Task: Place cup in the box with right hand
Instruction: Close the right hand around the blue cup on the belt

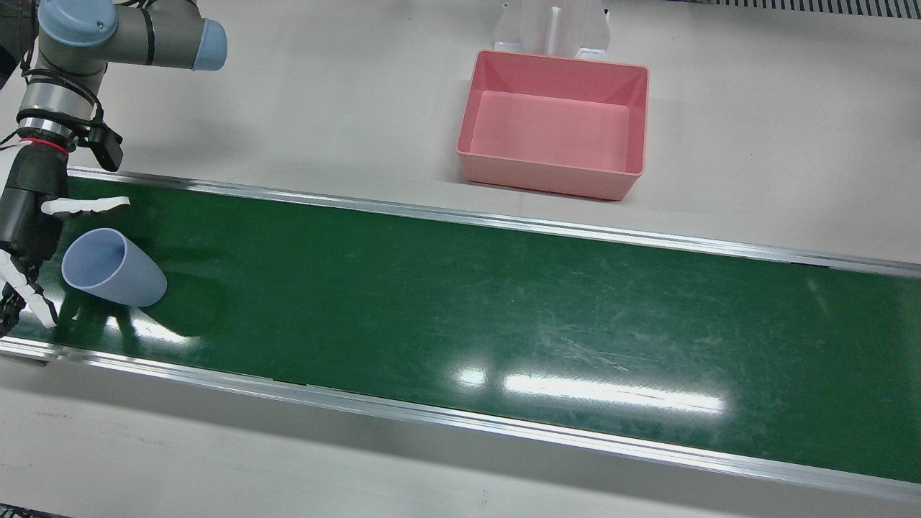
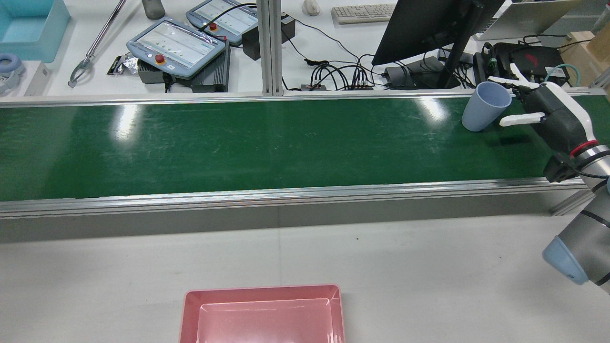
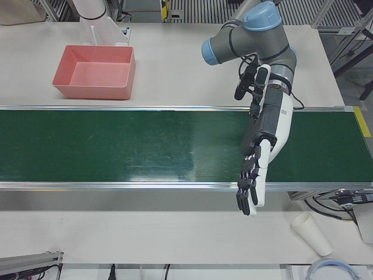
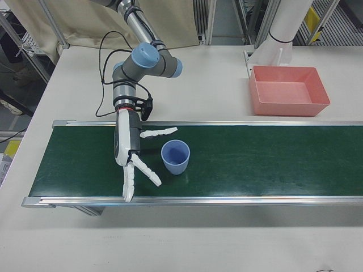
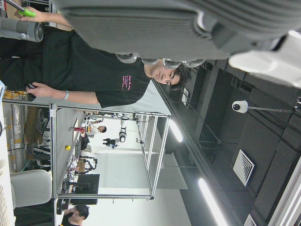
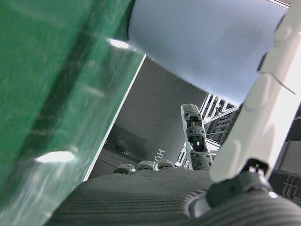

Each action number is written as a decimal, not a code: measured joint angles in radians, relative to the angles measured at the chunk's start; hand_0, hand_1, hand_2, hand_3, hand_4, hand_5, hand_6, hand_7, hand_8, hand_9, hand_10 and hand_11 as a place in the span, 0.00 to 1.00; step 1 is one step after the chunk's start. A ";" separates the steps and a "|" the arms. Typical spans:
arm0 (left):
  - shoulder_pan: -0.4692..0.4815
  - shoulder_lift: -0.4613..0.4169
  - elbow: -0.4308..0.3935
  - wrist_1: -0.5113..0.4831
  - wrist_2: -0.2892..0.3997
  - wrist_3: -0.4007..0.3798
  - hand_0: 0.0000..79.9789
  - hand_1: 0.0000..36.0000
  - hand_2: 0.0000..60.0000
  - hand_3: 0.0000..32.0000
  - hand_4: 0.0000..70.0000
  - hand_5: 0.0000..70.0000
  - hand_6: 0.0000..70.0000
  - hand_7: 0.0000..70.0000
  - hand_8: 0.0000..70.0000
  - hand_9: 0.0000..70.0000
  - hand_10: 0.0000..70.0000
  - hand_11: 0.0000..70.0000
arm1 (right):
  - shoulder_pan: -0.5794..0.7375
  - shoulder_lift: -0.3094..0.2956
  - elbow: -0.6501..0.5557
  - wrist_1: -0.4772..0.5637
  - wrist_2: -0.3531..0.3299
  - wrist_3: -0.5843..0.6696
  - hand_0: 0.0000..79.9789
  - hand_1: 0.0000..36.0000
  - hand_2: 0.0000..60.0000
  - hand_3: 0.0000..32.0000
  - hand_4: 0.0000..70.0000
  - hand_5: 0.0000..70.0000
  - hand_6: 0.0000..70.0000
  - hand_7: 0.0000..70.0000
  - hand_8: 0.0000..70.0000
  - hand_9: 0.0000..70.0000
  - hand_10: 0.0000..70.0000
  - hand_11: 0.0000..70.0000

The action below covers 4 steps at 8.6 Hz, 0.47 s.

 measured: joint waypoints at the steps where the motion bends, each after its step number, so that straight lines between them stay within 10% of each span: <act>1: 0.000 0.000 0.000 0.000 0.000 0.000 0.00 0.00 0.00 0.00 0.00 0.00 0.00 0.00 0.00 0.00 0.00 0.00 | 0.000 0.000 -0.005 0.000 0.001 0.002 0.62 0.44 0.21 0.00 0.15 0.06 0.03 0.05 0.00 0.00 0.00 0.00; 2: 0.000 0.000 0.000 0.000 0.000 0.000 0.00 0.00 0.00 0.00 0.00 0.00 0.00 0.00 0.00 0.00 0.00 0.00 | 0.003 0.001 -0.007 0.000 0.006 0.006 0.69 1.00 1.00 0.00 0.16 0.16 0.10 0.27 0.01 0.04 0.03 0.10; 3: 0.000 0.000 0.000 0.000 0.001 0.000 0.00 0.00 0.00 0.00 0.00 0.00 0.00 0.00 0.00 0.00 0.00 0.00 | 0.007 0.002 -0.008 0.000 0.015 0.008 0.97 1.00 1.00 0.00 0.30 0.27 0.31 1.00 0.42 0.69 0.27 0.46; 4: 0.000 0.000 0.000 0.000 0.001 0.000 0.00 0.00 0.00 0.00 0.00 0.00 0.00 0.00 0.00 0.00 0.00 0.00 | 0.008 0.002 -0.008 0.000 0.025 0.010 1.00 1.00 1.00 0.00 0.56 0.37 0.61 1.00 1.00 1.00 0.73 1.00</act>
